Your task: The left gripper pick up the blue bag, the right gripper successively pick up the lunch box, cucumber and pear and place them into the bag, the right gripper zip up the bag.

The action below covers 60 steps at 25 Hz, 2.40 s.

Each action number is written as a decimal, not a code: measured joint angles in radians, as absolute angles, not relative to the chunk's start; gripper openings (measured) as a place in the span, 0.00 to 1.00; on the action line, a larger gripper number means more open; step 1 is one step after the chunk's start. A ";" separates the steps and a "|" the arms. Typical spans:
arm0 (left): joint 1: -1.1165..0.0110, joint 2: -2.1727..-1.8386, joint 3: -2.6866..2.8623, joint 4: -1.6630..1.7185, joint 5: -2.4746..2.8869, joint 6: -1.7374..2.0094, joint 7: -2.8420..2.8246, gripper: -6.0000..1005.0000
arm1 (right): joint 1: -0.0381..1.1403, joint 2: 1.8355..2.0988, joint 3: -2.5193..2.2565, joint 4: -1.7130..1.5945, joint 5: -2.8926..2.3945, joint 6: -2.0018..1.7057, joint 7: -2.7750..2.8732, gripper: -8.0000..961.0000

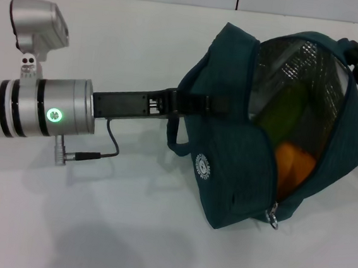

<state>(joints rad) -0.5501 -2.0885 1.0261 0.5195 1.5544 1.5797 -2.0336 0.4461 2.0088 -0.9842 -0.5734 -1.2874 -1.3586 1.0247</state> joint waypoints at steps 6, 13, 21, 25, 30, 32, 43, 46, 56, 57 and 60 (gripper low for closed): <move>-0.548 -2.085 1.026 0.502 1.562 1.525 -2.026 0.06 | 0.490 2.010 -0.985 -0.522 -1.289 -1.334 1.020 0.07; -0.542 -2.085 1.027 0.502 1.563 1.494 -2.026 0.06 | 0.534 2.013 -1.002 -0.507 -1.289 -1.323 1.025 0.07; -0.527 -2.085 1.020 0.502 1.556 1.485 -2.029 0.06 | 0.568 2.014 -1.037 -0.505 -1.289 -1.319 1.038 0.07; -0.506 -2.085 1.000 0.501 1.554 1.486 -2.030 0.06 | 0.598 2.015 -1.070 -0.505 -1.289 -1.317 1.056 0.07; -0.477 -2.084 0.972 0.500 1.549 1.486 -2.028 0.06 | 0.608 2.014 -1.099 -0.505 -1.289 -1.309 1.078 0.09; -0.469 -2.083 0.971 0.500 1.548 1.487 -2.027 0.06 | 0.602 2.012 -1.101 -0.506 -1.289 -1.311 1.081 0.10; -0.445 -2.086 0.971 0.500 1.546 1.494 -2.027 0.06 | 0.536 2.011 -1.089 -0.549 -1.282 -1.312 1.080 0.26; -0.439 -2.086 0.971 0.500 1.546 1.494 -2.026 0.06 | 0.506 2.010 -1.089 -0.576 -1.281 -1.317 1.078 0.38; -0.434 -2.086 0.971 0.500 1.544 1.493 -2.018 0.06 | 0.394 2.001 -1.090 -0.646 -1.287 -1.535 1.007 0.55; -0.434 -2.085 0.971 0.500 1.544 1.493 -2.016 0.06 | 0.378 1.999 -1.090 -0.647 -1.287 -1.567 0.981 0.55; -0.434 -2.085 0.971 0.500 1.542 1.492 -2.014 0.06 | 0.328 1.991 -1.090 -0.647 -1.288 -1.679 0.906 0.55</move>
